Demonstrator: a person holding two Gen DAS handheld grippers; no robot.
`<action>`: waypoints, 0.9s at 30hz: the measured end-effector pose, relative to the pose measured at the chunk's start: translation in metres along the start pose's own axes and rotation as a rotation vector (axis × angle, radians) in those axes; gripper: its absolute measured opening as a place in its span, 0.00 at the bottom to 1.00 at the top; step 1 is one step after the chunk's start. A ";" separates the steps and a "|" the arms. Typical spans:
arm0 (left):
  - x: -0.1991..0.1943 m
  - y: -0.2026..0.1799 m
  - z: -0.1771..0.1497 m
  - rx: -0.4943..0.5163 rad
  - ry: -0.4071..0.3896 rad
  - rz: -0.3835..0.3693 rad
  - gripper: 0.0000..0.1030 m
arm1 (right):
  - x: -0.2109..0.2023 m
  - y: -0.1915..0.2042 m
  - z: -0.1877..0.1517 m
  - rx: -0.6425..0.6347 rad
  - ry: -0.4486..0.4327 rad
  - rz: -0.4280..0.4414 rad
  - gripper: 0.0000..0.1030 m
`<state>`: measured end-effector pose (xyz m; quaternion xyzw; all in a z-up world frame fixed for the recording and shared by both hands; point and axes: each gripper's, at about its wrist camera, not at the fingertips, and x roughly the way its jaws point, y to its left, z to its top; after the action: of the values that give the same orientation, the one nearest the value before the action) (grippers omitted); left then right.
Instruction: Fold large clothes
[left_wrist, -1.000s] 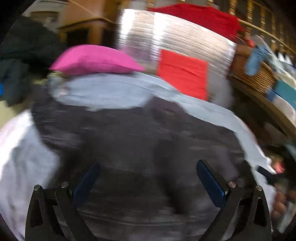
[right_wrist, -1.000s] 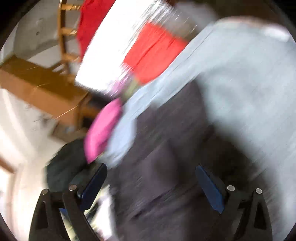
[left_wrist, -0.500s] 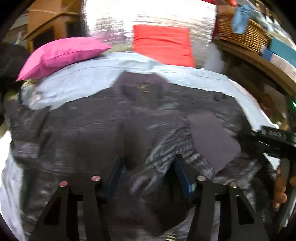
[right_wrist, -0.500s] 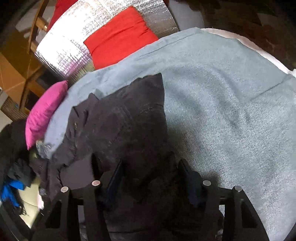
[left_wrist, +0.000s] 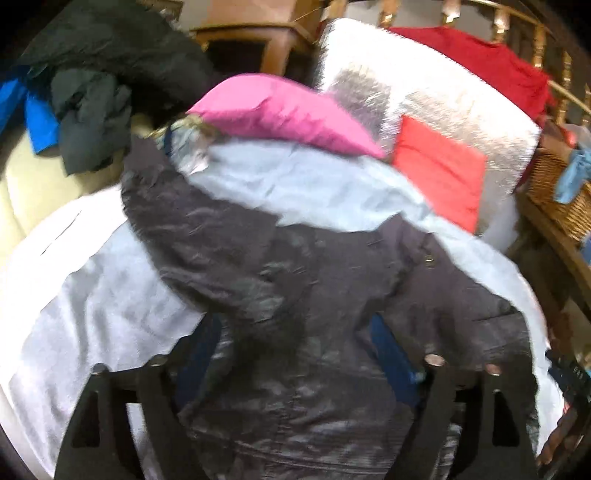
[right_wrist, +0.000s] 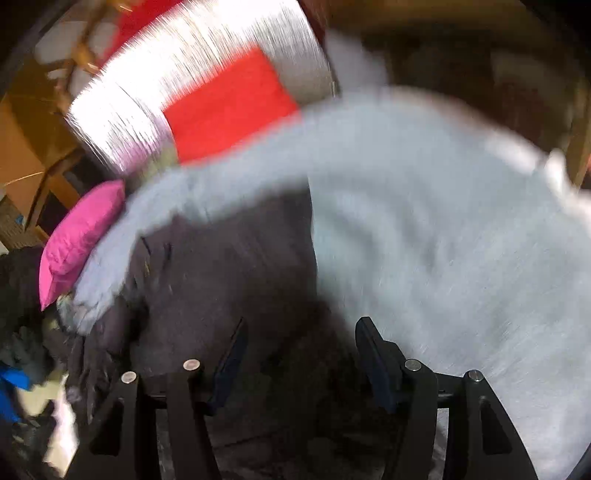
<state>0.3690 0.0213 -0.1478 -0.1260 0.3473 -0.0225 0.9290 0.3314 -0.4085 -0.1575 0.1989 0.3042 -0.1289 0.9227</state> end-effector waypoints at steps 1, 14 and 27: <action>0.001 -0.011 0.000 0.014 -0.008 -0.029 0.91 | -0.008 0.010 -0.001 -0.036 -0.032 0.024 0.63; 0.074 -0.155 -0.036 0.298 0.190 0.015 0.92 | 0.050 0.009 -0.023 0.092 0.231 0.137 0.63; 0.038 -0.039 -0.053 0.164 0.391 -0.045 0.93 | 0.049 0.003 -0.028 0.101 0.274 0.160 0.63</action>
<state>0.3652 -0.0324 -0.2007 -0.0509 0.5150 -0.0956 0.8503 0.3567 -0.3995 -0.2072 0.2842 0.4036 -0.0417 0.8687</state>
